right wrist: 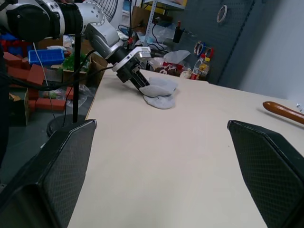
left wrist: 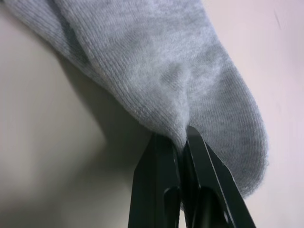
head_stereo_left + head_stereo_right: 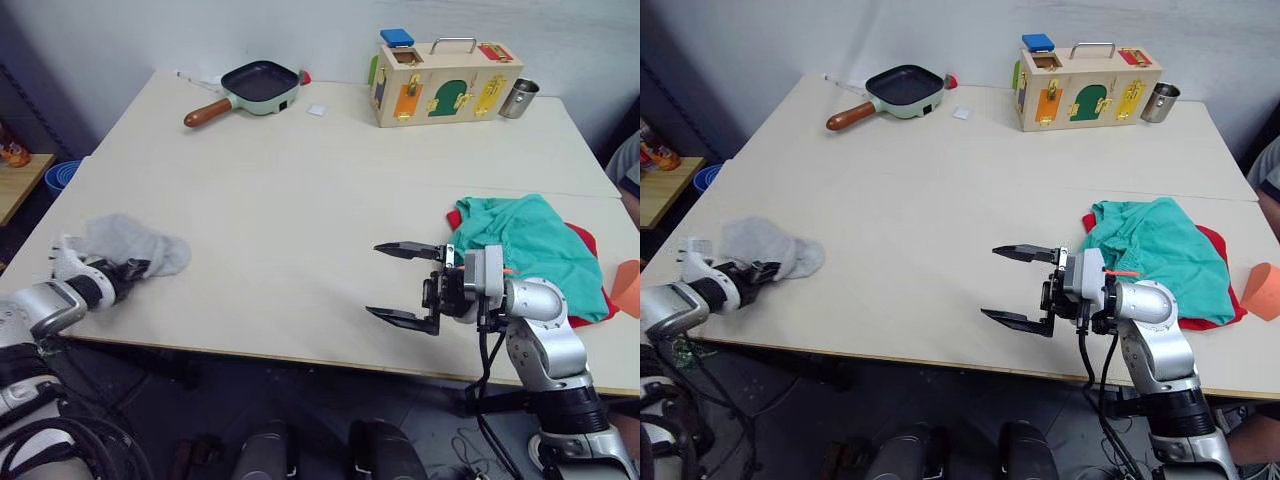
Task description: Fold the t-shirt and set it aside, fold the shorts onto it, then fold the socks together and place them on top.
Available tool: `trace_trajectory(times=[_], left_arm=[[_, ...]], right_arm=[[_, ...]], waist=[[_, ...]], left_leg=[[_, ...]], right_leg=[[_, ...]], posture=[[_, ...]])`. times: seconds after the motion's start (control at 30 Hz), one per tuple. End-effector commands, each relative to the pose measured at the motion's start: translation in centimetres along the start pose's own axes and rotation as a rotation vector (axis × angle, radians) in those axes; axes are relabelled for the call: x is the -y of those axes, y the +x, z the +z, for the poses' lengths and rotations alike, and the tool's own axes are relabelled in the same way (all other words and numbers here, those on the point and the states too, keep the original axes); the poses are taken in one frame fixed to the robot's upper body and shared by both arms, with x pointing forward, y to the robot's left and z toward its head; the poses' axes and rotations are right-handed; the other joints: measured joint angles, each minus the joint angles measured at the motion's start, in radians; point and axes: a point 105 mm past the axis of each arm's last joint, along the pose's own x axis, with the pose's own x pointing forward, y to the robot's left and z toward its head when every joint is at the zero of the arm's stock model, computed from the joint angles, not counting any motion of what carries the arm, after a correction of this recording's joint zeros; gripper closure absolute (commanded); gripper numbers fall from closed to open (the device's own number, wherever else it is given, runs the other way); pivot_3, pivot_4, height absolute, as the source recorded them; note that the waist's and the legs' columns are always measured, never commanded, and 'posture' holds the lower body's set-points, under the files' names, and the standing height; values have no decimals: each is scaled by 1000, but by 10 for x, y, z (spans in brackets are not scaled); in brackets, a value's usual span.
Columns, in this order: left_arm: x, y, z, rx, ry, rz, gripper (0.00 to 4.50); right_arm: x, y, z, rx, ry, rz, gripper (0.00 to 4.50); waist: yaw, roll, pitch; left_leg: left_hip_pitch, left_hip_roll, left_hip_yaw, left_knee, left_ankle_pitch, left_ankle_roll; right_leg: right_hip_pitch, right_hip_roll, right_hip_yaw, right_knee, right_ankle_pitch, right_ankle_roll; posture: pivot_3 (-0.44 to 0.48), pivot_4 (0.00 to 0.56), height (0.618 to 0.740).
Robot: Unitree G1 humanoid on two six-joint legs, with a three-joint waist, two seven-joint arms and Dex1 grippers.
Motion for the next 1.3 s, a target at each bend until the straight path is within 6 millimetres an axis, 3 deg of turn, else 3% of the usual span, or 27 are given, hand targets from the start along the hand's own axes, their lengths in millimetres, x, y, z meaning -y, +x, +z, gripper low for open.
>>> trace_trajectory(times=[0.03,0.3,0.47,0.6,0.67,0.87,1.0,1.07,1.17,1.3], left_arm=[[33,2,-24,-82,72,-94,4482],[114,47,-112,-271,110,-333,4482],[142,75,-152,-353,89,-362,4482],[152,80,-171,-408,133,-387,4482],[156,79,-175,-411,175,-401,3999],[159,42,-156,-384,487,-522,2272],[152,8,-144,-426,694,-625,2272],[145,1,-132,-406,775,-636,2272],[127,4,-93,-266,996,-595,2272],[113,26,-48,-91,1211,-521,2214]], right_arm=[[1,-8,8,-23,-30,-3,0],[-4,-31,4,-134,23,30,0],[-11,-34,-6,-211,66,23,0],[-13,-36,-11,-240,78,-4,0],[-16,-36,-13,-252,76,-9,0],[-26,-29,-16,-275,188,-59,0],[-26,-21,-15,-262,214,-91,0],[-27,-17,-18,-276,219,-91,0],[-27,-6,-31,-313,215,-100,0],[-20,14,-50,-351,182,-121,965]], waist=[[-1,-1,0],[1,-3,2],[2,-4,2],[4,-4,2],[9,-4,2],[-5,-4,2],[-22,-4,2],[-23,-3,2],[-24,-3,3],[-23,-3,3]], left_leg=[[0,0,0,0,0,0],[-1,1,0,1,3,6],[-1,1,1,1,4,6],[0,1,1,1,4,6],[-1,1,1,1,4,6],[-3,1,1,1,3,6],[-3,3,1,-1,2,-1],[-2,3,1,-1,2,-3],[-2,3,1,-2,2,-3],[-4,2,2,-6,3,-5]], right_leg=[[0,0,0,0,0,0],[1,2,0,-2,0,1],[1,3,0,-3,0,1],[2,3,0,-4,0,1],[3,3,0,-6,1,2],[2,4,0,-10,2,4],[1,5,0,-9,1,2],[0,5,0,-8,1,1],[0,5,1,-9,0,0],[-5,3,1,-9,-1,-1]], posture=[[0,150,740],[0,150,740],[0,150,740],[0,150,740],[0,150,740],[0,150,740],[0,150,740],[0,150,740],[0,150,740],[0,150,740]])
